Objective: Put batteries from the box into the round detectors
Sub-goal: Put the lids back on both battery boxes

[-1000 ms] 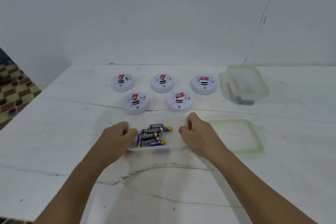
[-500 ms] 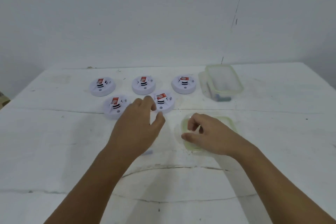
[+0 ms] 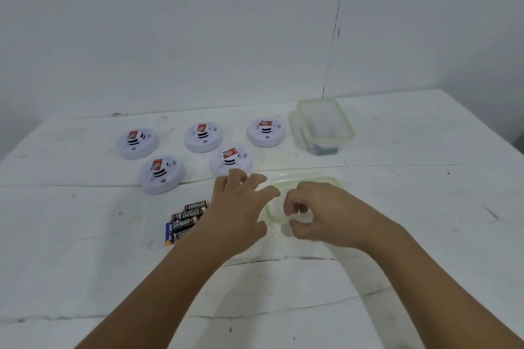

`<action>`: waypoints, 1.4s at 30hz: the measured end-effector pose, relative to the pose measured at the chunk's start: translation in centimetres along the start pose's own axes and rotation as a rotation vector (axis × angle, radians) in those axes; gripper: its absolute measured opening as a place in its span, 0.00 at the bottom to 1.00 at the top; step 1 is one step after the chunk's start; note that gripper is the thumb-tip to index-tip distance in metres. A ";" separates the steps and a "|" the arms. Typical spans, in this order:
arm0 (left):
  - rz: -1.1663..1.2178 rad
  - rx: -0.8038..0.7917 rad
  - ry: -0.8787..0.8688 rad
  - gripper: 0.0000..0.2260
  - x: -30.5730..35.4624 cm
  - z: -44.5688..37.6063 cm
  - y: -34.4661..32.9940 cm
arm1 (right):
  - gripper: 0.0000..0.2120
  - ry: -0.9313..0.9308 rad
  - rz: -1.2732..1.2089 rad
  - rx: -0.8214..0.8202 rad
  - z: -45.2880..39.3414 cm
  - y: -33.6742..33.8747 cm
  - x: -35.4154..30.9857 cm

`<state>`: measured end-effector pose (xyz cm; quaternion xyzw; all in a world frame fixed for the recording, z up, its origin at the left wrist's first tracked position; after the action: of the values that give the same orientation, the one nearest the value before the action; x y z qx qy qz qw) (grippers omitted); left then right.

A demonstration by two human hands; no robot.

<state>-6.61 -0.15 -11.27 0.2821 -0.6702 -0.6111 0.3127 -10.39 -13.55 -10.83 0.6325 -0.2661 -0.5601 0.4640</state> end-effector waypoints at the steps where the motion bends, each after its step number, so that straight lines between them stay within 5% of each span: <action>1: 0.027 -0.034 0.005 0.22 0.1 -0.2 -0.2 | 0.06 0.020 -0.002 0.033 0.1 0.7 -0.4; 5: 0.316 0.086 0.015 0.06 0.4 -1.1 1.2 | 0.05 0.099 -0.019 0.172 -0.2 3.7 -2.0; 10: 0.729 0.196 0.095 0.13 -1.5 -1.0 3.1 | 0.17 0.113 0.085 0.614 -0.1 6.8 -1.5; 13: 0.963 0.211 0.186 0.10 -3.1 -0.5 4.4 | 0.25 -0.120 -0.186 0.791 0.5 7.1 0.9; 17: 1.189 0.206 0.297 0.09 -5.8 0.7 5.7 | 0.27 -0.308 -0.713 0.642 -0.6 4.8 3.1; 21: 1.286 0.220 0.473 0.12 -9.5 3.1 5.2 | 0.15 -0.307 -1.059 0.409 -2.7 0.8 1.7; 31: 0.922 0.431 0.766 0.11 -15.6 10.1 3.4 | 0.15 -0.284 -0.920 0.206 -5.2 -4.7 -2.2; 42: 0.865 0.452 0.851 0.16 -16.4 13.2 -0.1 | 0.13 -0.272 -1.086 0.116 -5.8 -7.5 -3.3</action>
<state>-6.10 20.77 -13.35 0.2630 -0.6531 -0.1083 0.7018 -6.93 -5.85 -16.24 0.6252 0.0101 -0.7796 0.0350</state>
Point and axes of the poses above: each hand's wrist, its own z-axis away from the middle knuckle, its own y-axis out of the back of the hand, x = y × z, the point moved 8 cm from there along -z, towards the middle knuckle, and after that the axes turned 1 degree about y, right-handed, at the moved point
